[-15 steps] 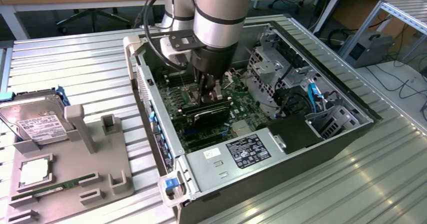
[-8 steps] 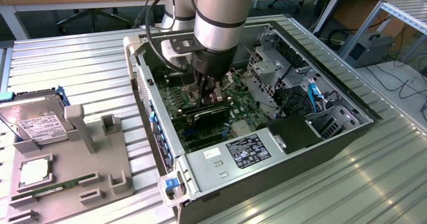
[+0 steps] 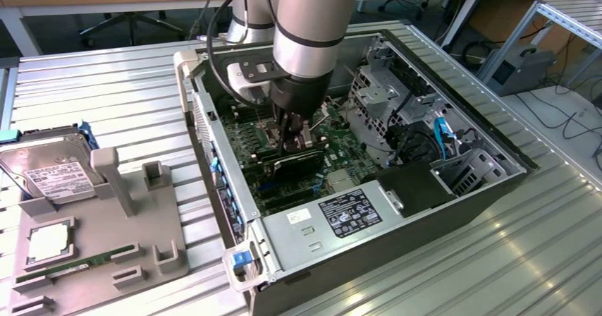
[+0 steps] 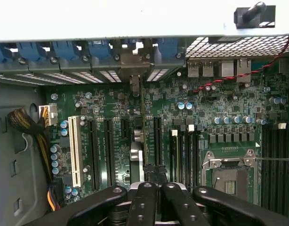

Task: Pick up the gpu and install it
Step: 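Press down on the gpu until it lock into place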

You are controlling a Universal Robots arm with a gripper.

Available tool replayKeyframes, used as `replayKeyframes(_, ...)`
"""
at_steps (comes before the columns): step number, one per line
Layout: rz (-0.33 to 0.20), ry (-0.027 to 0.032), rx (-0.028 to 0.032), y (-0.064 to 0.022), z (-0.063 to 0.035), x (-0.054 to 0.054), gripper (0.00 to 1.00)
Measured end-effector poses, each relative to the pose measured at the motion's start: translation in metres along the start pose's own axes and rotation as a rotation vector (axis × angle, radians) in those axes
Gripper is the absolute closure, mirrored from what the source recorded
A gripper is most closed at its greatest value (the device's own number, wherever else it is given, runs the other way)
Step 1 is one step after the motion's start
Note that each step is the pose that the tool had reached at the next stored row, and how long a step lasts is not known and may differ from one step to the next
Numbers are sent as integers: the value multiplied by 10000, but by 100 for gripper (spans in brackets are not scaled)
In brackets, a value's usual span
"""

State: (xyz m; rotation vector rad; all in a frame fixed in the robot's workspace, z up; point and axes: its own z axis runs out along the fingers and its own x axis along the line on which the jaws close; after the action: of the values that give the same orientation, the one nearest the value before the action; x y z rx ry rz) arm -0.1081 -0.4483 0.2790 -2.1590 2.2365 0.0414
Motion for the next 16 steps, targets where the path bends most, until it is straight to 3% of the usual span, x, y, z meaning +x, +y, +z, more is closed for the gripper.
replayKeyframes(16, 0, 1, -1, -1, 50, 27, 89)
